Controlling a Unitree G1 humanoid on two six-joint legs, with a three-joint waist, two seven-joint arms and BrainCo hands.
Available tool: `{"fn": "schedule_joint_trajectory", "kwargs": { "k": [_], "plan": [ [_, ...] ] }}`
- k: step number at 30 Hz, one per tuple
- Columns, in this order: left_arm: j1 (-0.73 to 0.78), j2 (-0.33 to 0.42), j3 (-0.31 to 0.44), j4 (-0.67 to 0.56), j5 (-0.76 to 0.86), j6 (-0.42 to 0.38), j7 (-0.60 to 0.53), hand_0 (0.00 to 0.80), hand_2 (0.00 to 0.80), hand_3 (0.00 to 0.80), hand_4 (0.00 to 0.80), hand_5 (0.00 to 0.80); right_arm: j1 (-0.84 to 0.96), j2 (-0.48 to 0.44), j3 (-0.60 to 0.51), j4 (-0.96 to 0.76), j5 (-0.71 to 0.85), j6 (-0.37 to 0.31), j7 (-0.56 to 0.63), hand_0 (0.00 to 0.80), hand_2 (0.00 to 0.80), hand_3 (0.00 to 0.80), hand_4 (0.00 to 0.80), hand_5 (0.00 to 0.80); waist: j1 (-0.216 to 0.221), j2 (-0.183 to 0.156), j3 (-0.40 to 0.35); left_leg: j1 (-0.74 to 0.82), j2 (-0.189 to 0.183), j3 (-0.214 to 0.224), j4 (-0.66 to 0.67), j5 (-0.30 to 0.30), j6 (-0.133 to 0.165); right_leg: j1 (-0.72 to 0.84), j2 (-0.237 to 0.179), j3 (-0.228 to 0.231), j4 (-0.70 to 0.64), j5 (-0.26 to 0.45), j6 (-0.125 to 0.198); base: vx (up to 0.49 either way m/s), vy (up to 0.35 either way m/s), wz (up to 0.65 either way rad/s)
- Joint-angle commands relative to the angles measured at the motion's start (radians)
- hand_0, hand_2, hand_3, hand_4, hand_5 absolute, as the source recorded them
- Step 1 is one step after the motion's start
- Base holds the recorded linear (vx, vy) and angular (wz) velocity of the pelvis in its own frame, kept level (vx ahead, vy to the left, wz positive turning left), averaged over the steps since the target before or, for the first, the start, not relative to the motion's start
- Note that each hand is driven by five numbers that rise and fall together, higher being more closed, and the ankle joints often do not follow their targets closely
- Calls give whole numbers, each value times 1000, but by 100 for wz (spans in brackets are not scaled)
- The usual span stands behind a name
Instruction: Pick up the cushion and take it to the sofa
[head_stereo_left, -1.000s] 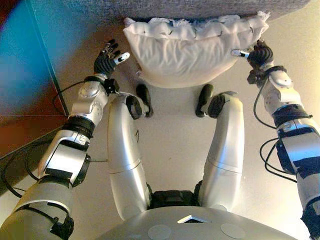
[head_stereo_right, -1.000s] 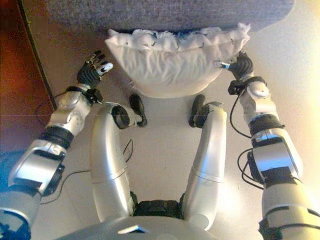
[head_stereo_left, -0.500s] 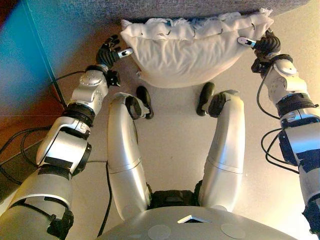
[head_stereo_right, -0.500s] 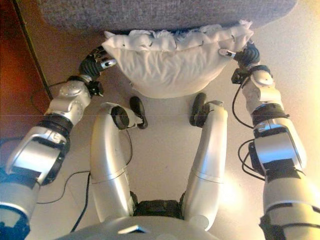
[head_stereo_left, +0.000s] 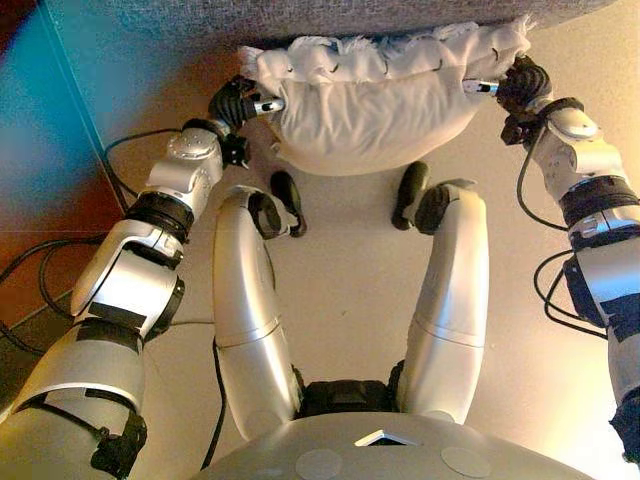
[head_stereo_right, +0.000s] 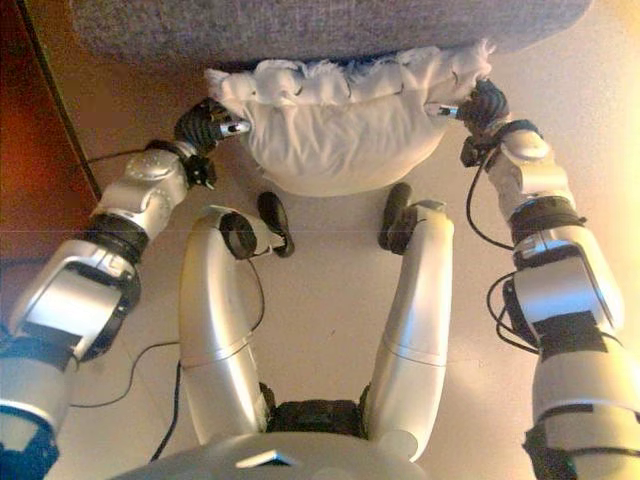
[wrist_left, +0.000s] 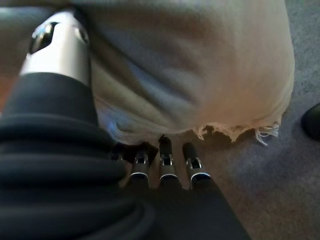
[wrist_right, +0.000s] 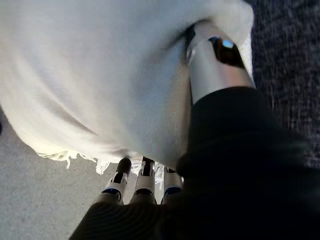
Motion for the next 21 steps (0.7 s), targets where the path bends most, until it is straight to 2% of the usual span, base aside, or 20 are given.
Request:
{"fn": "schedule_joint_trajectory", "kwargs": {
  "k": [1,7,8,9,10,11,12,21],
  "plan": [
    [-69,-27,-31,-18,-10,-5,-103,0,0,0,0,0,-74,43,51,-49,-6,-9,32,0,0,0,0,0,-5,10,-6,52,2,-29,-49,-41,-49,74,-39,24,-152,84,44,0,0,0],
    [-60,-37,-43,-34,-10,16,-77,0,0,0,0,0,-65,60,49,-66,4,-8,-7,0,0,0,0,0,-6,14,-6,54,4,-26,-55,-39,-49,78,-37,27,-164,91,48,0,0,0],
    [-61,-39,-41,-34,-4,14,-74,0,0,0,0,0,-67,62,47,-68,-2,-2,-12,273,273,273,273,273,-6,14,-6,53,6,-26,-54,-39,-49,77,-37,28,-163,91,48,0,0,0],
    [-65,-39,-41,-34,5,16,-66,0,0,0,0,0,-69,64,47,-65,-12,3,-20,696,696,696,696,696,-6,14,-6,51,6,-27,-52,-39,-50,75,-38,28,-162,92,49,0,0,0],
    [-70,-41,-43,-34,5,18,-52,198,198,198,198,198,-70,67,47,-58,-18,1,-24,800,800,800,800,800,-5,15,-6,50,5,-28,-51,-39,-50,75,-38,28,-162,92,49,0,0,0],
    [-73,-44,-44,-33,-1,17,-38,609,609,609,609,609,-73,69,47,-55,-18,3,-30,800,800,800,800,800,-4,15,-6,49,4,-29,-50,-39,-51,76,-38,28,-163,94,49,0,0,0],
    [-78,-46,-42,-31,-2,14,-35,800,800,800,800,800,-76,73,45,-49,-19,6,-39,800,800,800,800,800,-4,14,-6,49,4,-30,-50,-39,-51,77,-37,28,-163,94,50,0,0,0],
    [-79,-58,-49,-35,53,-15,1,800,800,800,800,800,-50,80,26,-50,25,9,-34,800,800,800,800,800,-4,5,-6,59,9,-31,-60,-30,-51,94,-35,18,-178,106,53,0,0,0]
  ]
}}
